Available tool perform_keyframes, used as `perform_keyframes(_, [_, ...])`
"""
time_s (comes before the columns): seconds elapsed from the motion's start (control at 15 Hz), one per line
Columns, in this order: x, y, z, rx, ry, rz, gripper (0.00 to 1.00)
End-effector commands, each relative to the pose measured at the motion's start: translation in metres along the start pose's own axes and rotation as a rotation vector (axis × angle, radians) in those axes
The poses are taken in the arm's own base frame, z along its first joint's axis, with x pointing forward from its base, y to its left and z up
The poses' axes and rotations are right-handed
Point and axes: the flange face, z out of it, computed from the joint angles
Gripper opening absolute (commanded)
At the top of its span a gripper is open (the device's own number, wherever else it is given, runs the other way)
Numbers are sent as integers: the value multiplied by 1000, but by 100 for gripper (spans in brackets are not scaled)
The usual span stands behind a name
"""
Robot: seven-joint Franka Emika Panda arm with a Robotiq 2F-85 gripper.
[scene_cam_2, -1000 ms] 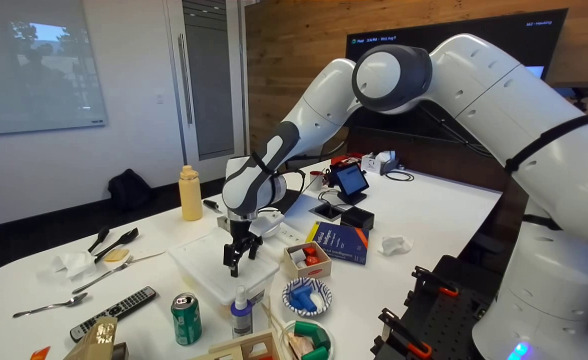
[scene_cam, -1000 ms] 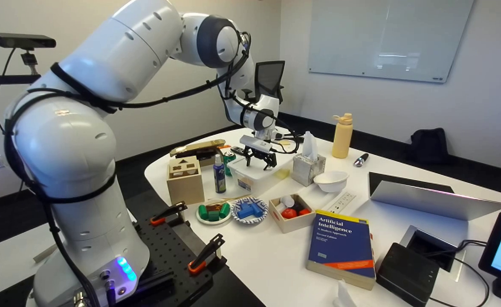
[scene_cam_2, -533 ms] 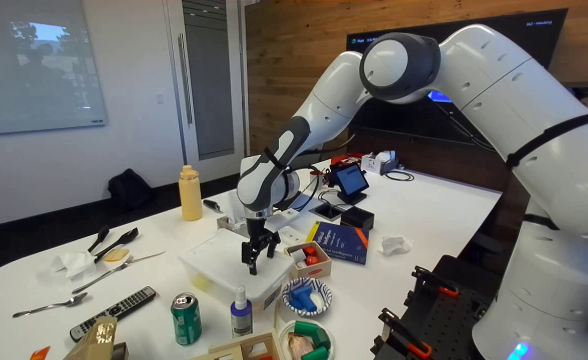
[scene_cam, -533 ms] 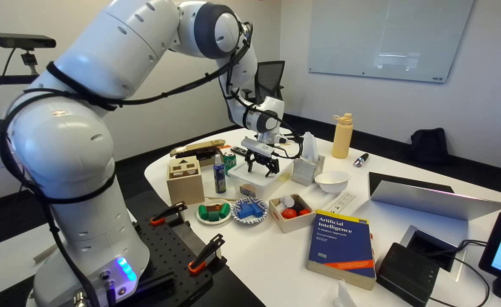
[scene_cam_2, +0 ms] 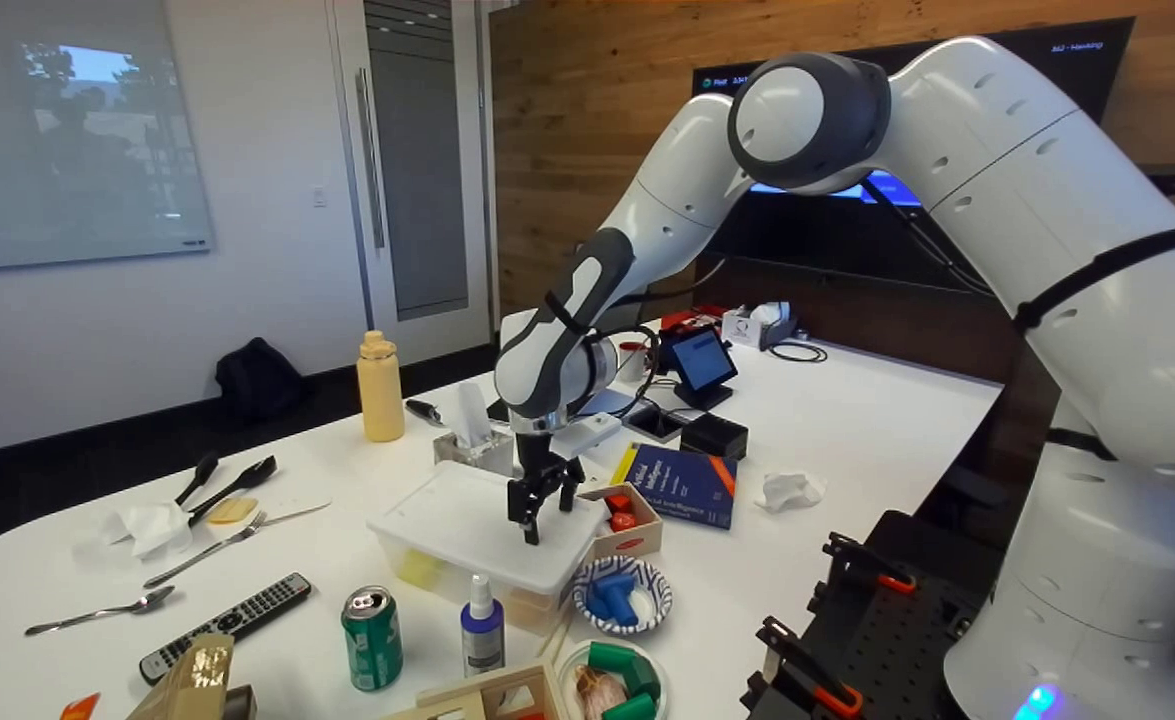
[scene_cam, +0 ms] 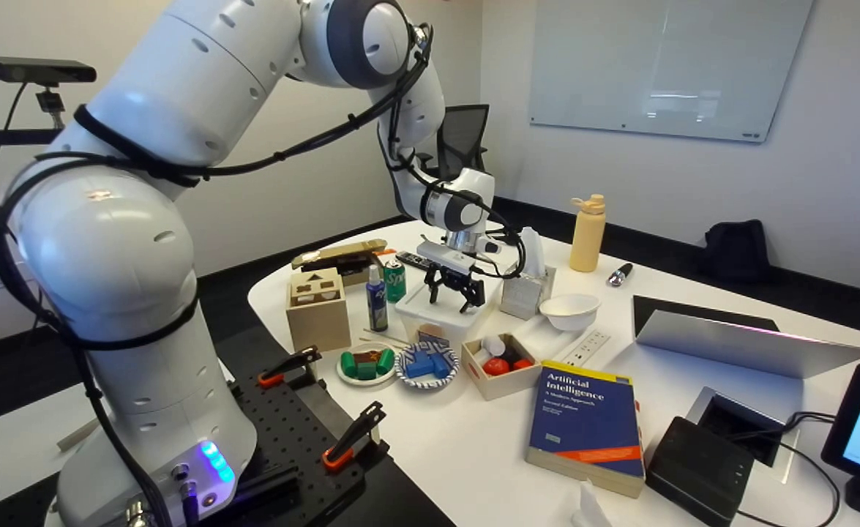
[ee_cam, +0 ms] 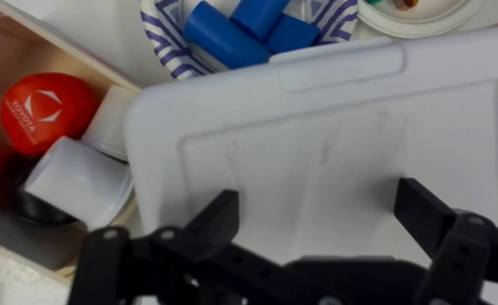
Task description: Move the lunchbox forward
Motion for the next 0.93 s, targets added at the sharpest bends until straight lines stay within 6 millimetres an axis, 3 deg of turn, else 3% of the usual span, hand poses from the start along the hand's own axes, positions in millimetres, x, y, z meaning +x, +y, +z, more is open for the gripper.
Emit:
perform_keyframes(0.0, [-10, 1, 1, -2, -20, 36, 100])
perform_keyframes(0.53, [0, -11, -4, 17, 3, 7, 100])
perform_keyframes(0.6, [1, -3, -1, -1, 0, -5, 100])
perform_keyframes(0.87, [2, -6, -1, 2, 2, -8, 100])
